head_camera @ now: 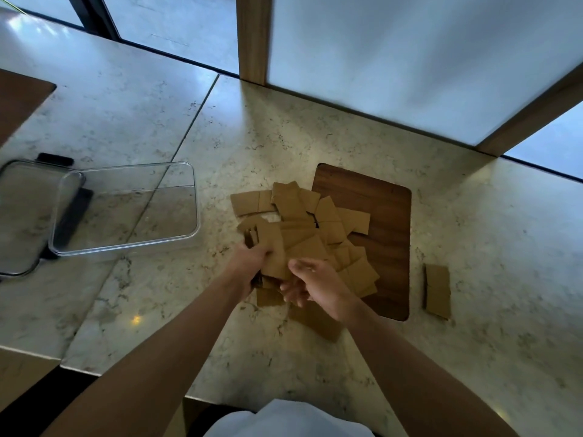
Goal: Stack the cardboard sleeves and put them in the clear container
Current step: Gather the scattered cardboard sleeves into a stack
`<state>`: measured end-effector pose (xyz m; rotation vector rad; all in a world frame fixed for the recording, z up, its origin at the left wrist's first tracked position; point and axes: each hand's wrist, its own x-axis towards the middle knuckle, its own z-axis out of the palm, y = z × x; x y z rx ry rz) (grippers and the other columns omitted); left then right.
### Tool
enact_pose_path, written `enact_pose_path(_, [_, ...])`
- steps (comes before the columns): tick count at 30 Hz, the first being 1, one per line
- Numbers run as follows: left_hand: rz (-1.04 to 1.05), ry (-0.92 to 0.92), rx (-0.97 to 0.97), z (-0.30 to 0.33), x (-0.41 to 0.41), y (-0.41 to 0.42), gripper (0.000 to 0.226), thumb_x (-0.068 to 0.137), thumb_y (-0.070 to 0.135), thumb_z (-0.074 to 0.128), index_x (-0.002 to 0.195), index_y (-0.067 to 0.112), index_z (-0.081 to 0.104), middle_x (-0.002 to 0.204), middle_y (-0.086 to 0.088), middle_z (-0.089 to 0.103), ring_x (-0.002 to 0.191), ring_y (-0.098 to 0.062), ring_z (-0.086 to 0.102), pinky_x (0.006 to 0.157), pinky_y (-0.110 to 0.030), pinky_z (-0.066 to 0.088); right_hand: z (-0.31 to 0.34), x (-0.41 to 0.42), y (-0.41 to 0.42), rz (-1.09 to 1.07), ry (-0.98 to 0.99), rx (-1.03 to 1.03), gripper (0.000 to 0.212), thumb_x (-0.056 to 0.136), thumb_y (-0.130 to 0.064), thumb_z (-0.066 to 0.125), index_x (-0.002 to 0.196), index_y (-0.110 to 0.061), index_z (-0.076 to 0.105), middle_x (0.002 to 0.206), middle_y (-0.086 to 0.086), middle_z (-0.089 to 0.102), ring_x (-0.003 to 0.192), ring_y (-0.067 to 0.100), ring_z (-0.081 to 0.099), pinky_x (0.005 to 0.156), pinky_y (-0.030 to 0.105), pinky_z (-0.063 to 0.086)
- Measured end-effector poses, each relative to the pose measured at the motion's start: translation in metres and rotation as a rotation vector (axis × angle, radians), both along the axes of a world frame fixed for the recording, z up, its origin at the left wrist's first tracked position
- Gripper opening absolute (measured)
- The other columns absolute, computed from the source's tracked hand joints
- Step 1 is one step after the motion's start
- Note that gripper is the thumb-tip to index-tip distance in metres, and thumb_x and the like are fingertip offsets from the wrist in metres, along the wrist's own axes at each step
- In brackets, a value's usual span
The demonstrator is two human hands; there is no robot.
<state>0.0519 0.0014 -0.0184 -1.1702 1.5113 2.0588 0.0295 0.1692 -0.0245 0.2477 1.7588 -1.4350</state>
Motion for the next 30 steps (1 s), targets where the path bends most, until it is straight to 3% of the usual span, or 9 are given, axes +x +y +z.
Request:
enact_pose_path(3, [0.048,0.001,0.079,-0.007,0.002,-0.01,0.025,0.095,0.011,0.059,0.11,-0.003,0.073,0.101,-0.022,0.079,0.095,-0.037,0.077,0.091,-0.057,0.061,-0.012,-0.012,0.004,0.285,0.5,0.554,0.039,0.102,-0.046,0.049,0.122,-0.017,0.067,0.103,0.008,0.072,0.083,0.016,0.069,0.074,0.033,0.059])
enact_pose_path(5, [0.067,0.034,0.114,-0.008,0.006,-0.015,0.031,0.093,0.006,0.06,0.121,-0.008,0.065,0.094,-0.023,0.078,0.083,-0.036,0.074,0.087,-0.056,0.062,-0.016,-0.025,0.01,0.456,0.747,0.774,0.046,0.1,-0.04,0.055,0.144,-0.029,0.049,0.136,0.007,0.054,0.124,0.024,0.052,0.108,0.041,0.042])
enact_pose_path(7, [0.06,0.091,0.114,-0.007,0.008,-0.019,0.044,0.094,0.004,0.064,0.137,0.005,0.054,0.092,-0.019,0.074,0.074,-0.03,0.069,0.071,-0.049,0.063,-0.016,-0.039,0.011,0.711,0.795,0.871,0.061,0.096,-0.041,0.062,0.151,-0.041,0.035,0.153,0.009,0.033,0.141,0.035,0.03,0.117,0.05,0.027])
enact_pose_path(10, [0.033,0.175,0.076,-0.01,0.009,-0.024,0.07,0.093,0.007,0.072,0.144,0.042,0.042,0.116,-0.019,0.065,0.082,-0.029,0.068,0.066,-0.047,0.062,-0.019,-0.059,0.016,0.761,0.766,0.888,0.05,0.086,-0.044,0.073,0.132,-0.04,0.054,0.156,0.008,0.031,0.143,0.039,0.025,0.117,0.054,0.025])
enact_pose_path(16, [-0.015,0.225,-0.012,-0.002,-0.002,-0.018,0.036,0.089,0.027,0.078,0.117,0.025,0.056,0.103,-0.014,0.067,0.066,-0.014,0.073,0.058,-0.039,0.064,0.001,-0.076,0.039,0.313,0.653,0.457,0.015,0.085,-0.027,0.079,0.092,-0.017,0.071,0.094,-0.004,0.071,0.089,0.01,0.065,0.074,0.015,0.05])
enact_pose_path(21, [-0.123,0.137,-0.045,-0.004,-0.018,0.001,0.061,0.078,0.034,0.088,0.128,0.031,0.053,0.11,-0.012,0.072,0.092,-0.03,0.076,0.078,-0.052,0.065,-0.003,-0.049,0.014,-0.095,0.191,0.186,0.006,0.087,-0.022,0.077,0.09,-0.019,0.074,0.083,-0.005,0.075,0.076,0.008,0.07,0.067,0.02,0.057])
enact_pose_path(24, [-0.068,0.064,-0.051,-0.006,-0.029,0.004,0.042,0.09,0.013,0.076,0.119,0.034,0.054,0.1,-0.006,0.073,0.084,-0.025,0.076,0.075,-0.048,0.066,-0.016,-0.035,0.011,0.249,0.457,0.307,0.017,0.096,-0.027,0.066,0.105,-0.014,0.073,0.095,-0.004,0.072,0.087,0.012,0.067,0.074,0.022,0.052])
enact_pose_path(26, [0.007,0.066,0.003,-0.008,-0.031,-0.003,0.029,0.096,0.008,0.068,0.113,0.028,0.055,0.09,-0.007,0.078,0.066,-0.019,0.078,0.058,-0.038,0.064,-0.022,-0.034,0.022,0.582,0.706,0.52,0.033,0.096,-0.034,0.065,0.127,-0.022,0.066,0.12,-0.001,0.063,0.115,0.018,0.056,0.098,0.028,0.046])
enact_pose_path(30, [-0.001,0.121,0.003,-0.013,-0.024,-0.018,0.026,0.094,0.019,0.073,0.115,0.024,0.059,0.109,-0.019,0.075,0.073,-0.024,0.075,0.06,-0.039,0.064,-0.024,-0.038,0.034,0.926,0.745,0.684,0.061,0.088,-0.046,0.069,0.144,-0.039,0.047,0.149,0.005,0.033,0.136,0.031,0.028,0.116,0.049,0.022])
